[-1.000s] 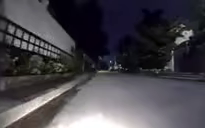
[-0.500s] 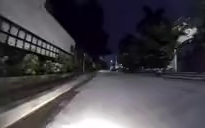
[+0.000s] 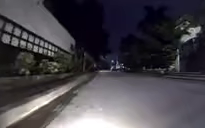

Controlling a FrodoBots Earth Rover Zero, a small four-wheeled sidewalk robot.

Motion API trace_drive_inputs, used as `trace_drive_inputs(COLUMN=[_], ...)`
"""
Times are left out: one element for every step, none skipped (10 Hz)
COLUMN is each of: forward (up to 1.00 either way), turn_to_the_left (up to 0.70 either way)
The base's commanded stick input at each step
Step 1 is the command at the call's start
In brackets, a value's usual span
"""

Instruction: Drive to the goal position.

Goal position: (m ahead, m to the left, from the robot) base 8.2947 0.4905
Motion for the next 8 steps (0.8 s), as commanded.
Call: trace_drive_inputs(forward=[0.5,0.5,0.5,0.5,0.5,0.5,0.5,0.5], turn_to_the_left=[0.0,0.0,0.0,0.0,0.0,0.0,0.0,0.0])
